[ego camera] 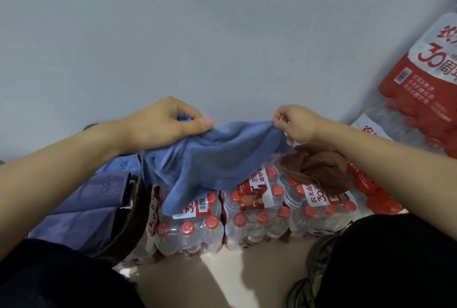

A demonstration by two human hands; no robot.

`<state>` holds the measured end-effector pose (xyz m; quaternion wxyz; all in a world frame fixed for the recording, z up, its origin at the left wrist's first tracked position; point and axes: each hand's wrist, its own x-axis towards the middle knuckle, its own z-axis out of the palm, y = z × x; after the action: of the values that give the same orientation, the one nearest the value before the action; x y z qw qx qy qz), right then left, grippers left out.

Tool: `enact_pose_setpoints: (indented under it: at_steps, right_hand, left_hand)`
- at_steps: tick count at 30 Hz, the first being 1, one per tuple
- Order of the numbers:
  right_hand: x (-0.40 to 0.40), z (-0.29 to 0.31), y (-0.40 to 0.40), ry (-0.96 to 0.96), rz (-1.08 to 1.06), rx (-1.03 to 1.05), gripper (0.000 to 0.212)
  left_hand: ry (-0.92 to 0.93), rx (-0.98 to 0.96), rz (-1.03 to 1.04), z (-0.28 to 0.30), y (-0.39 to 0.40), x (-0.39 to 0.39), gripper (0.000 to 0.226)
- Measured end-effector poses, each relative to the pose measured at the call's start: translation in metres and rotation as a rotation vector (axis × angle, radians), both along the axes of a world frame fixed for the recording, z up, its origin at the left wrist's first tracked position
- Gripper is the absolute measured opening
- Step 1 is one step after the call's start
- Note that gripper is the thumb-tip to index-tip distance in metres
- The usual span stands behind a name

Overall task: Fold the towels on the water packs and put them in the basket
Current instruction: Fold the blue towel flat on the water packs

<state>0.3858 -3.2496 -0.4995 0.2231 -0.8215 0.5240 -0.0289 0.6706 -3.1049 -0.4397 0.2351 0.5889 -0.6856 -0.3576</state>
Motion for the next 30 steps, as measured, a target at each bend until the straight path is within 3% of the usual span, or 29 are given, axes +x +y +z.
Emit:
enact_pose_setpoints:
  at_steps: [4, 6, 10, 12, 16, 17, 20, 22, 24, 26, 30]
  right_hand:
    - [0.01, 0.0, 0.009, -0.633, -0.247, 0.396, 0.015]
    - [0.015, 0.003, 0.013, -0.813, -0.274, 0.523, 0.015]
    - [0.024, 0.011, 0.02, -0.971, -0.252, 0.658, 0.024]
    - [0.026, 0.015, 0.024, -1.007, -0.216, 0.736, 0.022]
    - [0.028, 0.024, 0.033, -1.009, -0.148, 0.839, 0.023]
    - [0.028, 0.025, 0.036, -0.997, -0.144, 0.84, 0.023]
    - [0.029, 0.028, 0.042, -0.99, -0.148, 0.838, 0.02]
    - [0.03, 0.029, 0.045, -1.01, -0.19, 0.847, 0.017]
    - [0.032, 0.029, 0.046, -0.988, -0.211, 0.854, 0.024]
    - [0.034, 0.03, 0.048, -0.951, -0.185, 0.846, 0.032]
    - [0.037, 0.028, 0.052, -0.949, -0.014, 0.836, 0.019]
  left_hand:
    - [0.043, 0.188, -0.184, -0.024, 0.008, -0.036, 0.032]
    - [0.058, 0.258, -0.249, -0.038, 0.01, -0.055, 0.03]
    - [0.031, 0.437, -0.434, -0.05, 0.011, -0.082, 0.044]
    - [-0.009, 0.483, -0.425, -0.051, 0.004, -0.083, 0.045]
    - [-0.515, 0.241, -0.161, -0.055, -0.019, -0.059, 0.055]
    - [-0.546, 0.207, -0.077, -0.058, -0.023, -0.052, 0.055]
    - [-0.288, 0.209, 0.089, -0.065, -0.028, -0.037, 0.069]
    - [-0.06, 0.277, 0.08, -0.065, -0.026, -0.038, 0.092]
    - [0.096, 0.39, -0.006, -0.064, -0.021, -0.042, 0.101]
    - [0.191, 0.466, -0.114, -0.063, -0.017, -0.049, 0.086]
    - [0.296, 0.398, -0.08, -0.061, -0.015, -0.062, 0.035]
